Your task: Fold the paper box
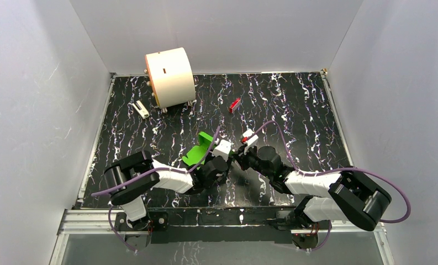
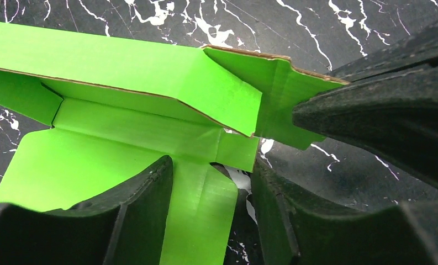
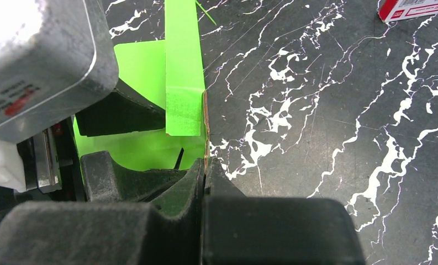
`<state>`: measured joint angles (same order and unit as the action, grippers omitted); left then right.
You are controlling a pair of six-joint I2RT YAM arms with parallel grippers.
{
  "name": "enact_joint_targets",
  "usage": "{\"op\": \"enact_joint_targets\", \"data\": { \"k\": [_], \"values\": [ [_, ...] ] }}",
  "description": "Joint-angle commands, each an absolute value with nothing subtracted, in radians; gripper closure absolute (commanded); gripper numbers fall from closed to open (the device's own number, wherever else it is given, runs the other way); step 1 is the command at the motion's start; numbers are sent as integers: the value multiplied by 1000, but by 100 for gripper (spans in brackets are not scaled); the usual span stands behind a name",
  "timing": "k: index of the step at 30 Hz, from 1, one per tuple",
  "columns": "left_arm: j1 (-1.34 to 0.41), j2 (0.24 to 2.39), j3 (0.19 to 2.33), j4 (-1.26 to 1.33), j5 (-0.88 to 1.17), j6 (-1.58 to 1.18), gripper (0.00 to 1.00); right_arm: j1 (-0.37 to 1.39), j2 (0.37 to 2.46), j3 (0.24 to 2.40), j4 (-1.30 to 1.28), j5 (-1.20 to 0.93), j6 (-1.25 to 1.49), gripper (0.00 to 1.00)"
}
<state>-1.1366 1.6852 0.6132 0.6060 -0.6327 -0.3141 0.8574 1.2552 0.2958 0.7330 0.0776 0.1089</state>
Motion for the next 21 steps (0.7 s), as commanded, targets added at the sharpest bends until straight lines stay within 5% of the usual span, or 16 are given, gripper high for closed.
{"op": "enact_joint_targets", "data": {
  "k": [1,10,21],
  "values": [
    [-1141,1648,620,631,-717,-339,51,854,1239,296,771,56,109,100],
    [-1087,1616,590,620,-638,-443,62,854,1230,273,790,51,100,99],
    [-1006,1619,540,655,-504,-517,64,853,1256,265,828,12,88,97]
  ]
}}
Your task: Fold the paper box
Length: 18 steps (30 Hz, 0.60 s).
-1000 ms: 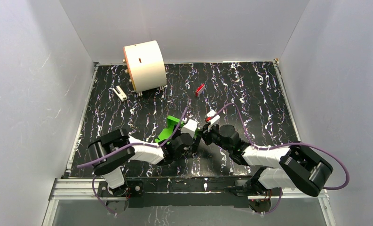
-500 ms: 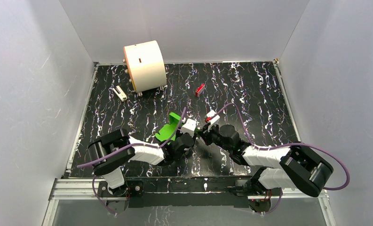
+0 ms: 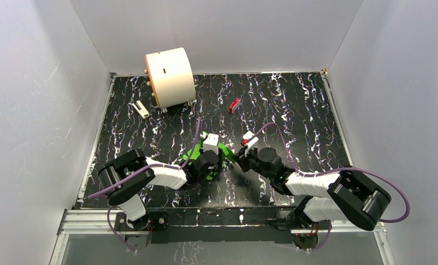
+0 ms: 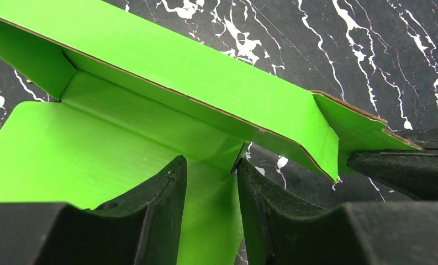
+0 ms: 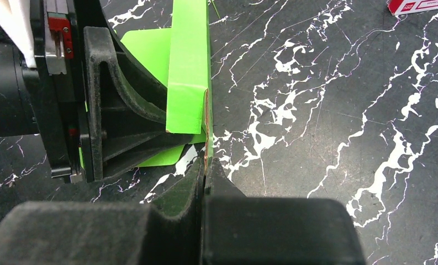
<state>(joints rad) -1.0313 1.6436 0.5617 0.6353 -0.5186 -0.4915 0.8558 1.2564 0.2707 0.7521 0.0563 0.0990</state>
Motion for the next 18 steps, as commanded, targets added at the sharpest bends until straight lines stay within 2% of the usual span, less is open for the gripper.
{"op": "enact_joint_targets", "data": {
  "k": [1,7,16,18],
  "values": [
    [-1004,1623,535,664,-494,-515,64,854,1256,265,832,8,86,96],
    [-995,1659,526,685,-463,-523,65,854,1212,267,809,9,60,89],
    [-959,1669,503,700,-425,-555,66,845,1075,253,760,6,-36,69],
    [-956,1673,503,700,-418,-558,66,836,1065,268,728,24,-55,67]
  ]
}}
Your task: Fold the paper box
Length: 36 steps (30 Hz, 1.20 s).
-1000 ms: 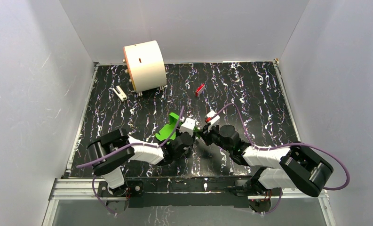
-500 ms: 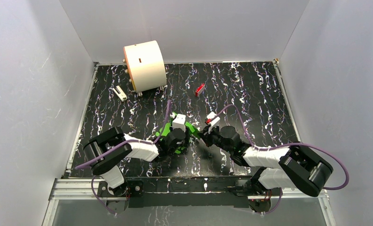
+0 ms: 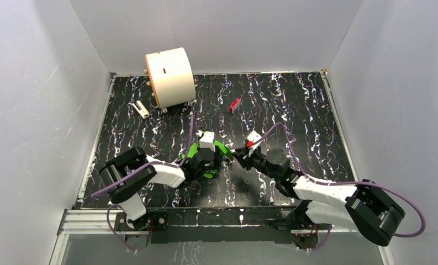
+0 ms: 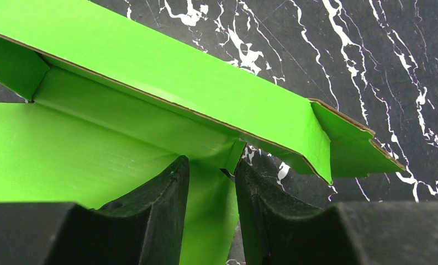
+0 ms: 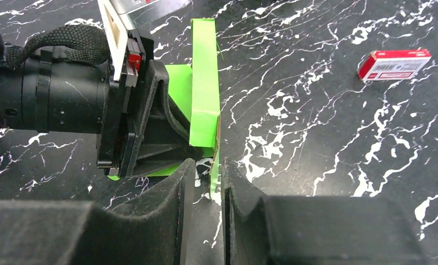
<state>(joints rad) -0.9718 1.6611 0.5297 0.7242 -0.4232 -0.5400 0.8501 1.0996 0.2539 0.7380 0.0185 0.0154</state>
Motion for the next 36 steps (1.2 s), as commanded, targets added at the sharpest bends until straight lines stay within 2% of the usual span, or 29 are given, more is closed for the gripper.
{"op": "enact_joint_targets", "data": {
  "k": [1,7,16,22,36],
  "values": [
    [-955,1672,503,700,-414,-558,66,829,1071,277,711,52,-57,68],
    [-943,1673,499,700,-397,-568,66,774,1164,319,708,85,-82,71],
    [-928,1682,503,695,-379,-572,66,750,1371,426,753,-162,-94,73],
    [-923,1680,502,694,-372,-575,66,751,1459,447,824,-282,-66,69],
    [-917,1675,499,699,-332,-578,65,750,1560,443,971,-274,-15,64]
  ]
}}
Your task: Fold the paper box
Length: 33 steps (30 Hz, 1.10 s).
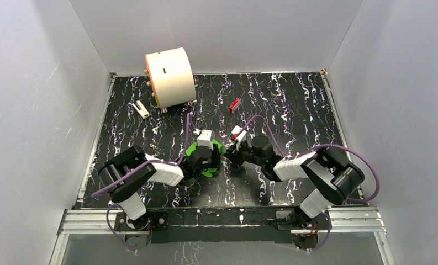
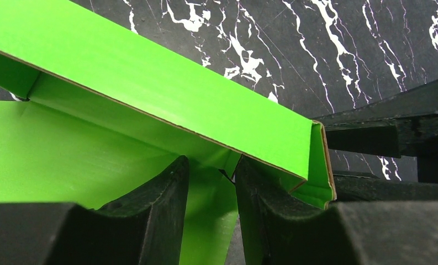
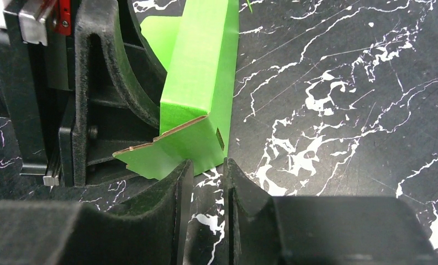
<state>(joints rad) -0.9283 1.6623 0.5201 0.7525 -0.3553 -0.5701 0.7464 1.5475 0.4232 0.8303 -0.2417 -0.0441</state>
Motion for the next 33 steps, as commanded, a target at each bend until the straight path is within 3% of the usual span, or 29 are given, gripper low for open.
{"op": "enact_joint_targets", "data": {
  "k": [1,12,24,33],
  "values": [
    [-916,1672,500,700,-325,-580,65,750,1573,444,989,-278,-14,64],
    [-901,1531,441,657,-281,-615,59,749,1663,450,1075,-303,-15,64],
    [-825,1283,347,594,-143,-691,44,747,1664,451,1071,-333,-17,64],
    [-678,1068,282,582,-1,-852,42,748,1637,406,1069,-321,-17,64]
  ]
}}
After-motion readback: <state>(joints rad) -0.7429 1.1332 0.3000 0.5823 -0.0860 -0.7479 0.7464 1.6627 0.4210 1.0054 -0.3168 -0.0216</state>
